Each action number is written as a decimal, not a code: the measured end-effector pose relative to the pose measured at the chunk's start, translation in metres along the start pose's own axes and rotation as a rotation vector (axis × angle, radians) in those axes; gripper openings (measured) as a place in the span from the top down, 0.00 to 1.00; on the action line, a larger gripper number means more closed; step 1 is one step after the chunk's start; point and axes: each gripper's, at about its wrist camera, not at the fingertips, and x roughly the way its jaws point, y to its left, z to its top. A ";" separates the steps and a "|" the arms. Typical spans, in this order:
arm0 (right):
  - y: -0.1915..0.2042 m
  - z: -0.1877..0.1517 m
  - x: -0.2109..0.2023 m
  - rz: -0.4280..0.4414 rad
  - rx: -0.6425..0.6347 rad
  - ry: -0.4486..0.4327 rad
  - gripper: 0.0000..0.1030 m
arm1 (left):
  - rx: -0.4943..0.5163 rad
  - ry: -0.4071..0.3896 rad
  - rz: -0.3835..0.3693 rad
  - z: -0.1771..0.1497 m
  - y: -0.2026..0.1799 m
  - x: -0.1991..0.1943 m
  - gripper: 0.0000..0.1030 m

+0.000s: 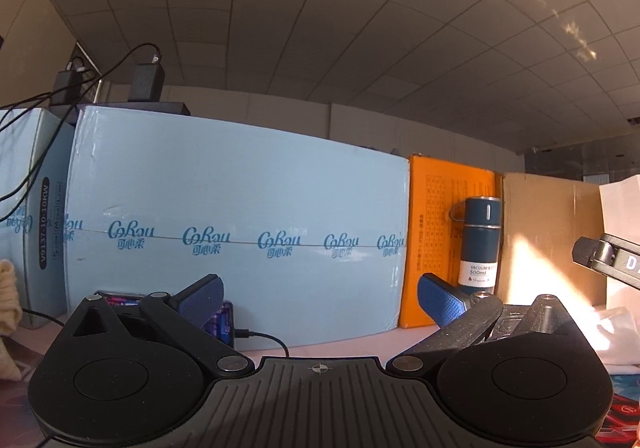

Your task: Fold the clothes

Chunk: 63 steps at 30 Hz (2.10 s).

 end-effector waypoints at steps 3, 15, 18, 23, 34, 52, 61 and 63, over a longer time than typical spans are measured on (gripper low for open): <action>-0.003 0.001 -0.004 0.006 0.032 -0.010 0.00 | -0.019 -0.010 0.051 0.004 0.008 -0.017 0.00; -0.002 0.003 -0.019 0.116 0.087 0.000 0.00 | -0.181 -0.132 0.200 0.029 0.067 -0.116 0.00; 0.000 0.003 -0.023 0.131 0.092 0.003 0.00 | -0.190 -0.136 0.272 0.040 0.096 -0.145 0.00; 0.000 0.006 -0.036 0.145 0.108 -0.003 0.00 | -0.254 -0.044 0.312 0.067 0.150 -0.183 0.00; 0.045 0.026 -0.061 0.460 0.209 0.238 0.00 | -0.210 0.008 0.493 0.129 0.273 -0.208 0.00; 0.241 -0.035 -0.054 0.888 0.246 0.859 0.00 | -0.771 0.289 0.305 0.035 0.405 -0.162 0.00; 0.330 -0.074 -0.041 0.943 0.329 1.016 0.00 | -0.816 0.223 -0.019 0.031 0.401 -0.169 0.00; 0.337 -0.077 -0.040 0.942 0.362 1.012 0.00 | -0.836 0.168 -0.095 0.032 0.401 -0.174 0.00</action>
